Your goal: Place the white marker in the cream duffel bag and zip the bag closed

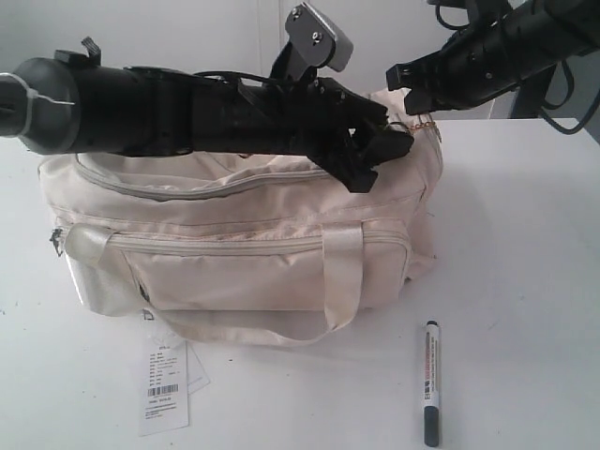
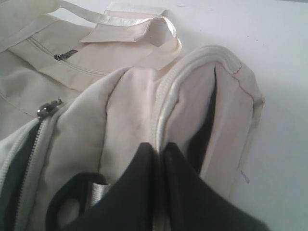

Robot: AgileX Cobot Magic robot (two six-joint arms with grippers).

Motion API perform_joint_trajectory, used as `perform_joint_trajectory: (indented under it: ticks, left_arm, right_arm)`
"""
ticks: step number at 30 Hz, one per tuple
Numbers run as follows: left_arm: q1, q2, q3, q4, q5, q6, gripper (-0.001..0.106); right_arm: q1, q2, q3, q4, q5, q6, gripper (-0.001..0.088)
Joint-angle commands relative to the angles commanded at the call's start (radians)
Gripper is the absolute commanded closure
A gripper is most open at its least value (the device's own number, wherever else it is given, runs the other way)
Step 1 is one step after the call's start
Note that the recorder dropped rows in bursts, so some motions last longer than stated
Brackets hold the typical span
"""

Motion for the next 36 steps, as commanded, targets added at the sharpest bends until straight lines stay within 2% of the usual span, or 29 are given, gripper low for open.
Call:
perform_joint_trajectory:
  ticks: [22,29,36]
  left_arm:
    - [0.000,0.068,-0.079,0.000,0.017,0.000,0.047]
    - [0.000,0.074,-0.092,0.000,0.012,0.000,0.059]
    - [-0.002,0.102,-0.092,0.000,0.032,0.000,0.057]
  right_arm:
    - [0.000,0.000,0.000,0.000,0.000,0.000,0.0868]
    - [0.000,0.000,0.000,0.000,0.000,0.000,0.0868]
    - [0.000,0.000,0.000,0.000,0.000,0.000,0.0868]
